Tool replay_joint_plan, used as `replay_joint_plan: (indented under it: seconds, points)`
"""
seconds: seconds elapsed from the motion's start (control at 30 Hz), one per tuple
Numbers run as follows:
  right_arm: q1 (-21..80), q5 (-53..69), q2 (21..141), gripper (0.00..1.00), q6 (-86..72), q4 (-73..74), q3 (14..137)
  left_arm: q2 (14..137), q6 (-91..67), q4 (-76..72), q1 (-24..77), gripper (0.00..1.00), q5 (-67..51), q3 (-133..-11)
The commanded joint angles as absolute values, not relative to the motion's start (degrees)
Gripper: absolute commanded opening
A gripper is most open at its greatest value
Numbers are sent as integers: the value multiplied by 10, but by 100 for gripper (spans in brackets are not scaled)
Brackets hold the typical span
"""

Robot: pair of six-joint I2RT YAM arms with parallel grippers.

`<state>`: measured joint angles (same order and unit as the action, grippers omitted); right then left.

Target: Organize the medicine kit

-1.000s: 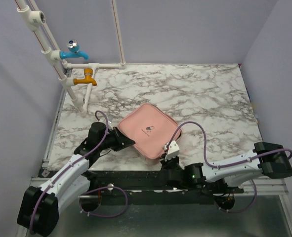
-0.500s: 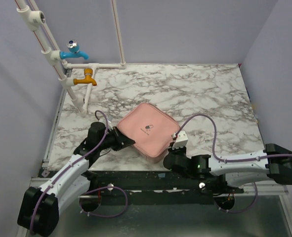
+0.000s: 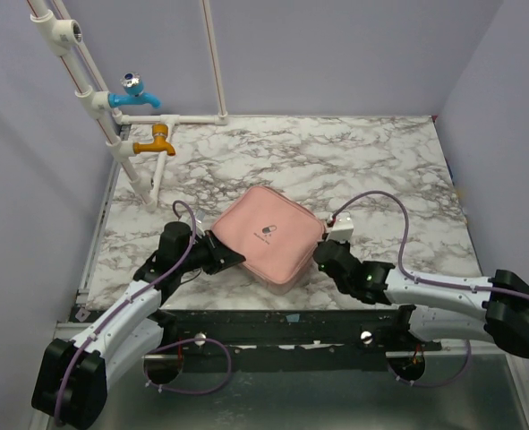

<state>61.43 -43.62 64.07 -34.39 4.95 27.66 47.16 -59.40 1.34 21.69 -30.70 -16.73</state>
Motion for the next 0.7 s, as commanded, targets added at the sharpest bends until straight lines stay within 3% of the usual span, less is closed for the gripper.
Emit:
replay_joint_plan:
  seconds: [0.0,0.37,0.67]
  points:
    - [557,-463,660,1,-316,6,296,463,-549,-13,217,0,-363,-160]
    - [439,-405,689,1,-269,-39,324,468,-557,-36,216,0,-375,-147]
    - [419,-371,684,1,-258,-32,326,467,-556,-37,215,0,-379,-147]
